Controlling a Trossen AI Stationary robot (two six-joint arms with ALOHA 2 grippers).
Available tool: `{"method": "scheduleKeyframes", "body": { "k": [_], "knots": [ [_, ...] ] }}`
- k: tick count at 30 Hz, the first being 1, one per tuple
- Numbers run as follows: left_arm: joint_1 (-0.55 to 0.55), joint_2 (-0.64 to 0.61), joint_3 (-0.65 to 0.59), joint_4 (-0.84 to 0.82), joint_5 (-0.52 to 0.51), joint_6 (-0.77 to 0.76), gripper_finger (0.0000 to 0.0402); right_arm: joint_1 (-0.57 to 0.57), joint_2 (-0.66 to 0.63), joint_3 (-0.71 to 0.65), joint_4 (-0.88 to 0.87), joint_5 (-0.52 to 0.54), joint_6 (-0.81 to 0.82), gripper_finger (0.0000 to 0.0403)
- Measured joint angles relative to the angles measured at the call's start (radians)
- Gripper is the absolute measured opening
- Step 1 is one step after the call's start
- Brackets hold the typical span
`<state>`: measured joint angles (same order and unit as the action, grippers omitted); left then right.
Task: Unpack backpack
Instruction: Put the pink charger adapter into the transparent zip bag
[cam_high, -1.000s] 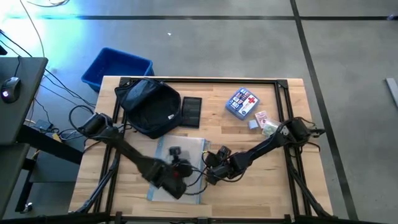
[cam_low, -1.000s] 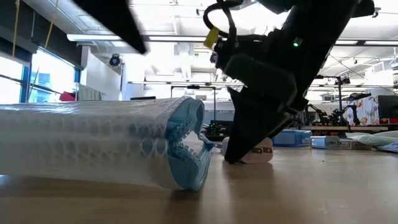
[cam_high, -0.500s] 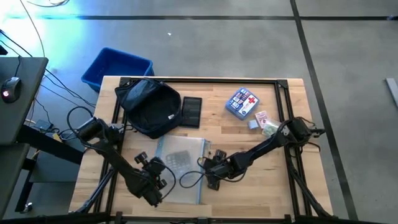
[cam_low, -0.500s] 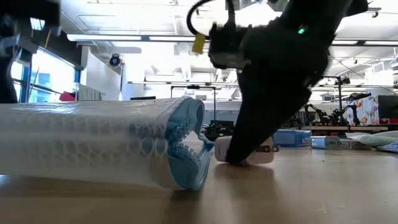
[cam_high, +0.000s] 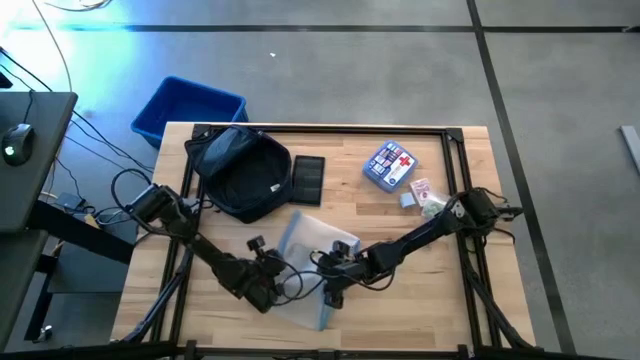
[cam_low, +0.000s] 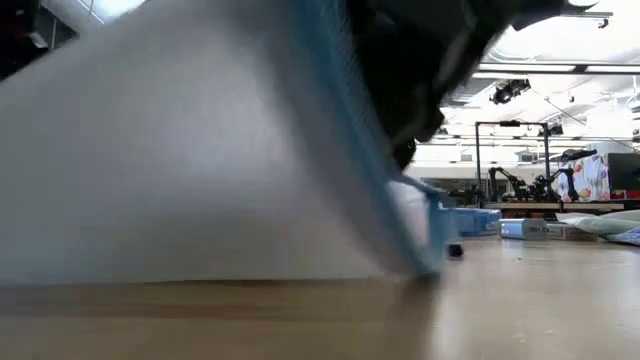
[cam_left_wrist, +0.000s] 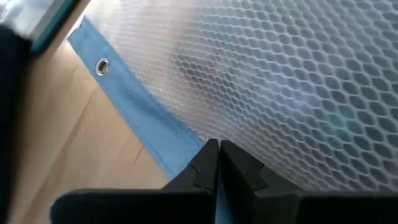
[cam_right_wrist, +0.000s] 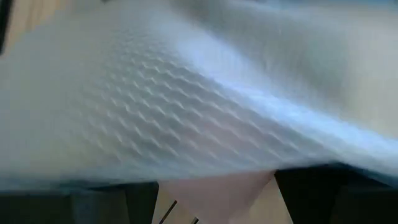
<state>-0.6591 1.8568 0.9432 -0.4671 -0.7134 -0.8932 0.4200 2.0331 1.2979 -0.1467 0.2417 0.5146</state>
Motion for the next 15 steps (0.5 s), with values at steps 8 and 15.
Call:
{"method": "scheduleKeyframes", "body": {
  "k": [8,15],
  "knots": [
    [0.036,0.0,0.0,0.166,0.0,0.271,0.0,-0.047,0.003,0.036,0.005,0.083,-0.026,0.0243],
    [0.038,0.001,0.0,0.181,0.001,0.277,0.0,-0.077,0.052,0.036,0.1,0.087,-0.046,0.0292]
  ]
}}
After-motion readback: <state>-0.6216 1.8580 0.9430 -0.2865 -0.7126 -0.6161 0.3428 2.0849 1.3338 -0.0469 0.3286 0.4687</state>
